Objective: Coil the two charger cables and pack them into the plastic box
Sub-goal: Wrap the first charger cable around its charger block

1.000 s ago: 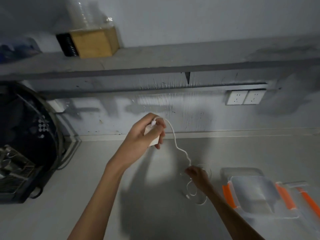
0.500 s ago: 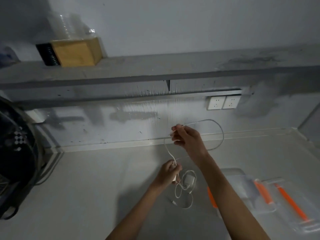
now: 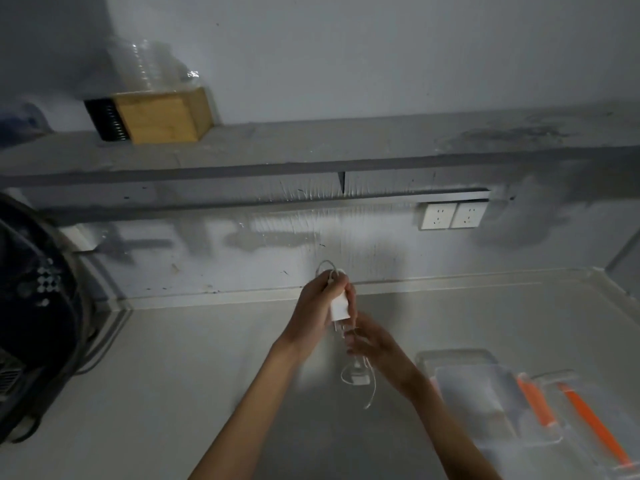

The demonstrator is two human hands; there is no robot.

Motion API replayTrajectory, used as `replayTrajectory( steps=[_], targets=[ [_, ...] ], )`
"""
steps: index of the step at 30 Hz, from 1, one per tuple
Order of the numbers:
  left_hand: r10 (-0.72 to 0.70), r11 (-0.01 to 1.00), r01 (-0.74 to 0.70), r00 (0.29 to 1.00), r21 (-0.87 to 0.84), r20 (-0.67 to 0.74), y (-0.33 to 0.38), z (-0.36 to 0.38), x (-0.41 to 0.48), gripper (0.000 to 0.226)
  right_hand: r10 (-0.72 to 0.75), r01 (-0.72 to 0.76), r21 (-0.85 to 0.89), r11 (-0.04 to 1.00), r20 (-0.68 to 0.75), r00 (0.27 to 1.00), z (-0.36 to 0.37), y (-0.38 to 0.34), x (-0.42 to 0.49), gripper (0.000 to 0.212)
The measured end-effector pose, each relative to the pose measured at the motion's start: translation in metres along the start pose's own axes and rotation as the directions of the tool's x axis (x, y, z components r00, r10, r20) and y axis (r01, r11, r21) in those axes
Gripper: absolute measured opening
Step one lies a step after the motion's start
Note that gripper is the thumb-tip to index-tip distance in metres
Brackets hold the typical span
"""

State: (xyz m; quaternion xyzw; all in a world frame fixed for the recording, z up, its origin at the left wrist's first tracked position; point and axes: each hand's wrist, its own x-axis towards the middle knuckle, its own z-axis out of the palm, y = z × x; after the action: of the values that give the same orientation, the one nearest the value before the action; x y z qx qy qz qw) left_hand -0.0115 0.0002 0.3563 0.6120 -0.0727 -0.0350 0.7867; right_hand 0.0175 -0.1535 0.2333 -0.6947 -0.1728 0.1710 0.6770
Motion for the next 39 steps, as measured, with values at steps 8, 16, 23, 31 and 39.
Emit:
replayTrajectory(
  steps=[8, 16, 23, 31, 39],
  targets=[
    [0.084, 0.94, -0.056, 0.994, 0.336, -0.071, 0.035, -0.008, -0.011, 0.024, 0.086, -0.195, -0.376, 0.906, -0.286, 0.954, 0.009, 0.051, 0.02, 0.023],
    [-0.152, 0.812, 0.251, 0.963, 0.527, -0.224, -0.064, -0.036, -0.016, 0.022, 0.066, 0.108, 0.699, 0.707, -0.217, 0.974, 0.013, -0.038, 0.037, 0.031],
    [-0.267, 0.928, 0.282, 0.959, 0.244, -0.094, -0.067, -0.023, -0.034, 0.01, 0.136, 0.059, 0.941, 0.333, -0.11, 0.985, 0.015, -0.041, 0.048, 0.031],
    [-0.432, 0.806, 0.416, 0.9, 0.421, -0.061, -0.091, -0.048, -0.051, 0.021, 0.397, -0.262, 0.931, 0.253, 0.147, 0.906, -0.016, -0.028, 0.036, 0.034],
    [-0.413, 0.778, 0.37, 0.91, 0.508, -0.03, -0.076, -0.037, -0.059, 0.012, 0.535, -0.409, 0.428, 0.806, -0.232, 0.812, -0.032, 0.006, 0.009, 0.072]
  ],
)
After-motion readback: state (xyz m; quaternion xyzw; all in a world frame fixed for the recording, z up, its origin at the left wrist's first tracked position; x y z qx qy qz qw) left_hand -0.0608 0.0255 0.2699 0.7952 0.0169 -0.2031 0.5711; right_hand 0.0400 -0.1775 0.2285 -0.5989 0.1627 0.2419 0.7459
